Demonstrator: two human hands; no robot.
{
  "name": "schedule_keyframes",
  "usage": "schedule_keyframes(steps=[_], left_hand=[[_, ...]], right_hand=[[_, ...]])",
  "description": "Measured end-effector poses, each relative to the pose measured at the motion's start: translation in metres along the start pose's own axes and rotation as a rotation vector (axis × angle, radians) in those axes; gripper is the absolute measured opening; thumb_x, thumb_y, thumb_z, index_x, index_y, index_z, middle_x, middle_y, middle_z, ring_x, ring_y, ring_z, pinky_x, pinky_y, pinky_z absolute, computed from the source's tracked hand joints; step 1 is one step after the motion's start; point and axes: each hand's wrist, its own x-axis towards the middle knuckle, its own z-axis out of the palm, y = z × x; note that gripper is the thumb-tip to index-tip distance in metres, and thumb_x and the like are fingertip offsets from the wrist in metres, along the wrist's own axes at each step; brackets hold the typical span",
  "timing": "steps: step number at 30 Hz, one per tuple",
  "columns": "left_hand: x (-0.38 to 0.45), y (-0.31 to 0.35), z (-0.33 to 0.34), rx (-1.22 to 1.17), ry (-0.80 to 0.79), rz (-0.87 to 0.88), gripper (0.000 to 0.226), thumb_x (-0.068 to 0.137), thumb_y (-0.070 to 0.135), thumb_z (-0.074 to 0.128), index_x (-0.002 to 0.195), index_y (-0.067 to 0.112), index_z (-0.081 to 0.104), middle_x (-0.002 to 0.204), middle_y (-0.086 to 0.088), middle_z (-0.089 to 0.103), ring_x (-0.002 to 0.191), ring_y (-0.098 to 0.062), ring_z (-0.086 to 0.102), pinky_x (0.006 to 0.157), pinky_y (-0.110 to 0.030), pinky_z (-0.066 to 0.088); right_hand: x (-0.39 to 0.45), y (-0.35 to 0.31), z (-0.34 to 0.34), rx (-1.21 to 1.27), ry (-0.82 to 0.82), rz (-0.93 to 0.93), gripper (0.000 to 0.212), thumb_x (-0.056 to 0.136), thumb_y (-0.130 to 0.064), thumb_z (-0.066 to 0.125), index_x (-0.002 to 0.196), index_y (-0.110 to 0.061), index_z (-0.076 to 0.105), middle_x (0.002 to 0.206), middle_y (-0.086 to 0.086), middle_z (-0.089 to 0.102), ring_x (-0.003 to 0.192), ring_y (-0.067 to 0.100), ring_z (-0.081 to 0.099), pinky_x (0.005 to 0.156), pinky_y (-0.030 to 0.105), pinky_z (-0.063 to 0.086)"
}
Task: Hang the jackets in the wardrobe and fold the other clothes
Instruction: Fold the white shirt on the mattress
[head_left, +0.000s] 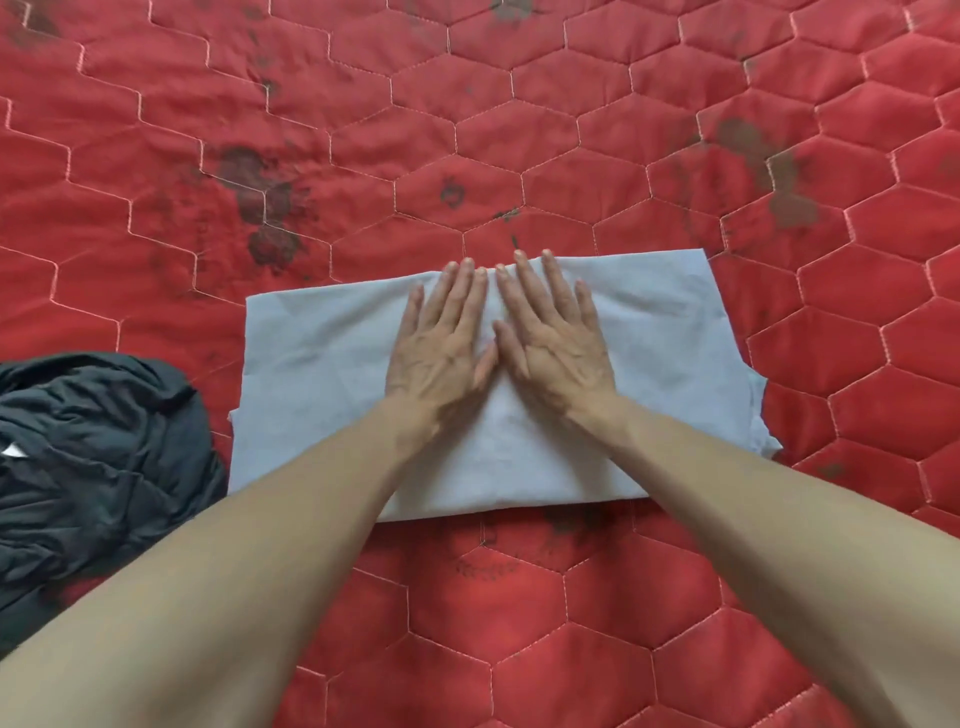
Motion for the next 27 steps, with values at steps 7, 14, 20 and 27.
schedule_keyframes(steps=[7,14,20,27], left_hand=[[-0.019,-0.052,0.009,-0.104,0.081,-0.103,0.070,0.105,0.052,0.027,0.168,0.023,0.014,0.175,-0.003,0.011,0.162,-0.021,0.005,0.130,-0.049,0.008],[-0.075,-0.106,0.010,-0.109,0.080,-0.260,0.067,0.106,0.054,0.023,0.168,0.030,0.012,0.176,0.000,0.008,0.162,-0.017,-0.001,0.130,-0.051,0.005],[-0.090,-0.099,0.008,-0.133,0.091,-0.346,0.067,0.106,0.050,0.024,0.167,0.024,0.017,0.176,-0.002,0.007,0.162,-0.018,-0.002,0.131,-0.049,0.004],[-0.114,-0.077,0.008,-0.090,0.060,-0.438,0.070,0.106,0.052,0.019,0.168,0.021,0.013,0.176,-0.005,0.002,0.162,-0.024,-0.005,0.131,-0.050,0.001]], right_hand=[[-0.014,0.081,-0.003,0.028,0.028,0.211,0.064,0.108,-0.054,0.019,0.167,-0.032,0.013,0.176,-0.005,0.008,0.162,0.018,0.004,0.130,0.045,0.007],[-0.045,0.124,-0.016,0.049,0.048,0.360,0.069,0.107,-0.055,0.016,0.168,-0.024,0.010,0.176,-0.005,0.005,0.162,0.017,0.000,0.131,0.044,0.006],[-0.075,0.128,-0.015,0.081,0.073,0.433,0.069,0.107,-0.056,0.015,0.168,-0.025,0.009,0.175,-0.006,0.004,0.162,0.015,-0.001,0.131,0.043,0.003],[-0.110,0.123,-0.022,0.160,0.048,0.491,0.073,0.105,-0.057,0.018,0.168,-0.022,0.003,0.176,-0.005,0.002,0.161,0.011,-0.004,0.131,0.041,0.001]])
